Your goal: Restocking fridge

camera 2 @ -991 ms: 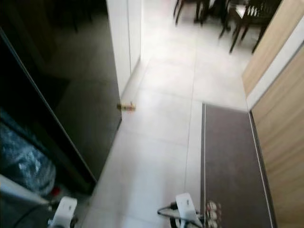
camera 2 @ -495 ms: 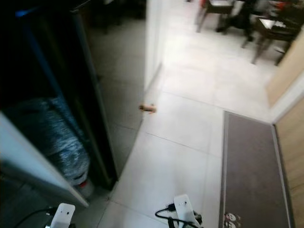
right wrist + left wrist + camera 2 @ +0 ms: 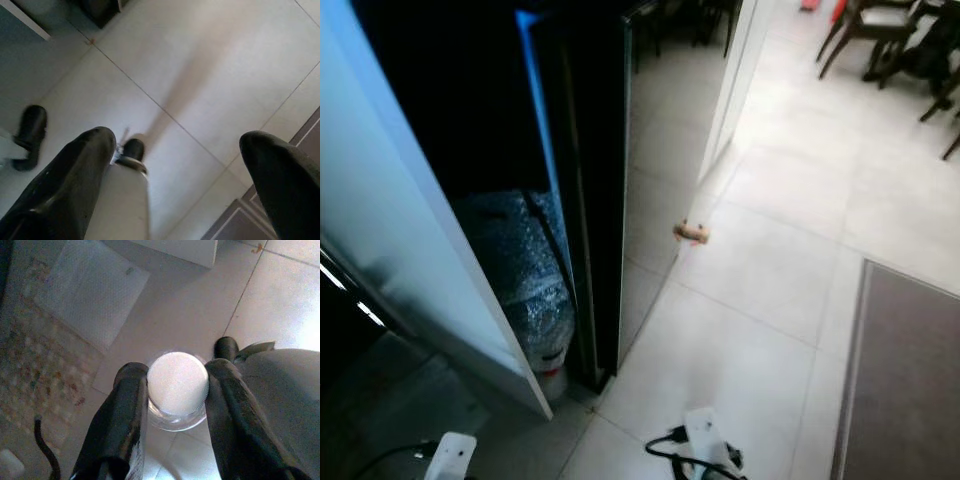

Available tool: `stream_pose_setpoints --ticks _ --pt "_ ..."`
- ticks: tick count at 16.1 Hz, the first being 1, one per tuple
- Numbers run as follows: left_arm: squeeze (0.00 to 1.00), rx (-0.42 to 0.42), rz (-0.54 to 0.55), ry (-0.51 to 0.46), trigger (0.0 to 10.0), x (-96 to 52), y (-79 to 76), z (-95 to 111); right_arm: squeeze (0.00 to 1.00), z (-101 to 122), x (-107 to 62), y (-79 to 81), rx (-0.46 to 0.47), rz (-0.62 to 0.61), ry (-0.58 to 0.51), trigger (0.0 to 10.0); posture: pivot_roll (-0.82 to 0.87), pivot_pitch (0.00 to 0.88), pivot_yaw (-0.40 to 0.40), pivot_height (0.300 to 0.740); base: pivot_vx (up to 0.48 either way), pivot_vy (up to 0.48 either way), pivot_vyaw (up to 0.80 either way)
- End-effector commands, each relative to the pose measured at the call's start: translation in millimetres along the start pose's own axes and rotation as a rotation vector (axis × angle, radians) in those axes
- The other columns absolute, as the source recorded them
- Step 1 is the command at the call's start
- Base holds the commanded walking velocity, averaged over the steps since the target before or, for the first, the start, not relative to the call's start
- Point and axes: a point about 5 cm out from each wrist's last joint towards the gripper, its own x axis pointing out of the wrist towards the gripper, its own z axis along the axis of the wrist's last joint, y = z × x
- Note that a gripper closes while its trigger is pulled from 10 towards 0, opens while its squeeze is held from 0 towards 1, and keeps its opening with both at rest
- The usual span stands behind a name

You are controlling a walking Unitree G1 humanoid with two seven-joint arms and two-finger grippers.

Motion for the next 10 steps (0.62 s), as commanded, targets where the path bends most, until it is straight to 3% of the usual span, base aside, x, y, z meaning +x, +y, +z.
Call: stream_pose_setpoints --ticks 1,10 --pt "0.00 0.002 -0.003 0.007 10.0 -0.5 -2.6 -2.0 0.00 -6.9 -1.1 -5.1 0.007 -0.014 0.018 10.0 -0.01 0.084 -0.039 0.740 0.000 0.277 0.00" --pt "0.00 0.008 -0.005 0.002 10.0 0.2 -1.8 0.5 0.00 -5.8 -1.1 -4.5 0.032 -0.030 0.005 10.0 -0.02 0.060 -0.029 0.740 0.000 0.280 0.00"
